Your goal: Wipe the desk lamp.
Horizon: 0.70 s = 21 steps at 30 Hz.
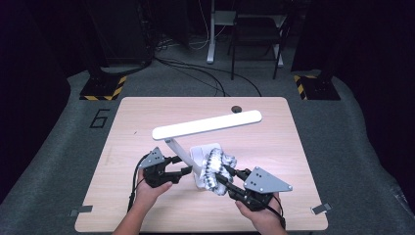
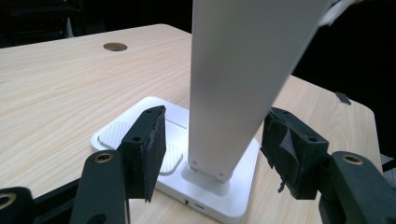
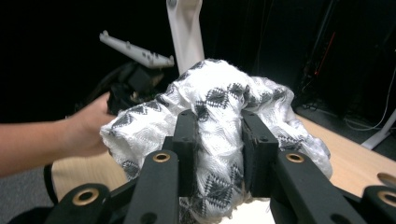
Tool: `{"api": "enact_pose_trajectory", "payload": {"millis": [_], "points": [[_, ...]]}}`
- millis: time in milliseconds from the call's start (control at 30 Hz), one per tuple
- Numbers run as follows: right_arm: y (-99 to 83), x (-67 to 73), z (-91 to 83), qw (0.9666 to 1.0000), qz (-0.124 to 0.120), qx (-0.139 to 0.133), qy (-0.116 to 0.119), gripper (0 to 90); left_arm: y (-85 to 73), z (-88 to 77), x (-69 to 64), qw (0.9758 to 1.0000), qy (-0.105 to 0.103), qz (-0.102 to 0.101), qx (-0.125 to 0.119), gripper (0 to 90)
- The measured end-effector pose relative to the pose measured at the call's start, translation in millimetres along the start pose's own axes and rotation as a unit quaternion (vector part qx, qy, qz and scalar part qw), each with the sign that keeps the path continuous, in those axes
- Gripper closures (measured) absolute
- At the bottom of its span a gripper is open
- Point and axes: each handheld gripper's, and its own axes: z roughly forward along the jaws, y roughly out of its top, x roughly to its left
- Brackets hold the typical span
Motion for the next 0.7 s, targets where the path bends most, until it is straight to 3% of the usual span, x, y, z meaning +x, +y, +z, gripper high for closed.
{"api": "enact_pose_trajectory", "payload": {"millis": [100,467,700], "points": [[-9.9,-0.7,4.9,1.0,0.002,0.008,0.005,70.2,-2.2,-7.2,-1.1,0.9999,0.009,0.011,0.005,39.9],[-53.7,5.6,31.2,0.9983,0.017,0.044,0.036,69.3,-15.1,-28.3,-7.1,0.9994,0.024,0.013,0.022,40.0],[-74.3,10.3,49.5,0.9964,0.015,0.064,0.054,68.8,-19.2,-35.0,-6.3,0.9991,0.037,0.0,0.02,39.9]]}}
